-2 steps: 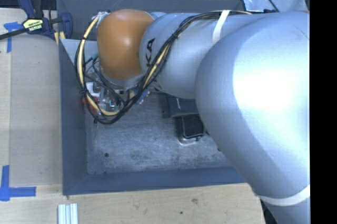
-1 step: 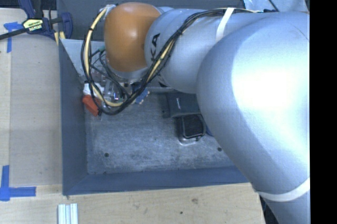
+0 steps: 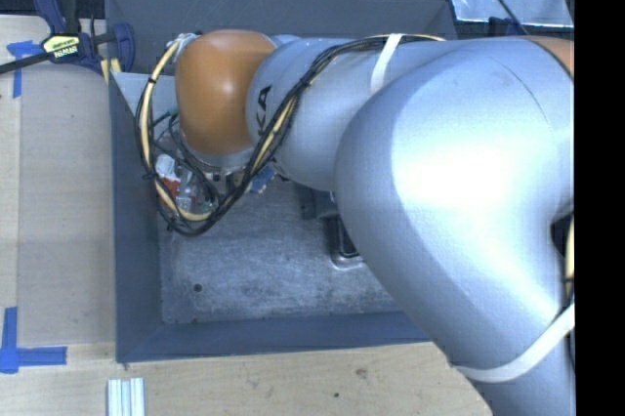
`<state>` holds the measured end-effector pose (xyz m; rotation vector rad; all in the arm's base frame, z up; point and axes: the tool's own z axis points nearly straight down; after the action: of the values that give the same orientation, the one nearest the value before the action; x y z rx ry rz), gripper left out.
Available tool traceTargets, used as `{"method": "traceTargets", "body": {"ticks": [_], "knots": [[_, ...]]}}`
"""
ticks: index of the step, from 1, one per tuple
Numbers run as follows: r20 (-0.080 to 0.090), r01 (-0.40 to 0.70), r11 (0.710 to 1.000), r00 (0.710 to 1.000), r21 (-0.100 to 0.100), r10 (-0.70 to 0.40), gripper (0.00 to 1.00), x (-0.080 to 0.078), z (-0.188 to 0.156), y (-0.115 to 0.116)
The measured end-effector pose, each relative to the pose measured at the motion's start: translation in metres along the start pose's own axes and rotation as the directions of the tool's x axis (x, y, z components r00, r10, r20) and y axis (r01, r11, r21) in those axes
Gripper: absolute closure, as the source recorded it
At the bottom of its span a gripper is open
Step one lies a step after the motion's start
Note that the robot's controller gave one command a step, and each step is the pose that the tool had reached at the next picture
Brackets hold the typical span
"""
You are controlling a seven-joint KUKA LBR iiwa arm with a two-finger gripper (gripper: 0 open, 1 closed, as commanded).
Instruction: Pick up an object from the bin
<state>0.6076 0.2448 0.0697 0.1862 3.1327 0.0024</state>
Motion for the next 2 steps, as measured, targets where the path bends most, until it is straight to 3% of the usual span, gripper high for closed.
{"method": "traceTargets", "body": {"ticks": [1,2], "knots": [[0.002,-0.001,1.000,1.000,-0.001,0.001,0.00,-0.0012,-0.0010,-0.0004],[0.012,-0.002,1.000,1.000,-0.005,0.002,1.00,-0.0048,-0.0064,0.0002]]}}
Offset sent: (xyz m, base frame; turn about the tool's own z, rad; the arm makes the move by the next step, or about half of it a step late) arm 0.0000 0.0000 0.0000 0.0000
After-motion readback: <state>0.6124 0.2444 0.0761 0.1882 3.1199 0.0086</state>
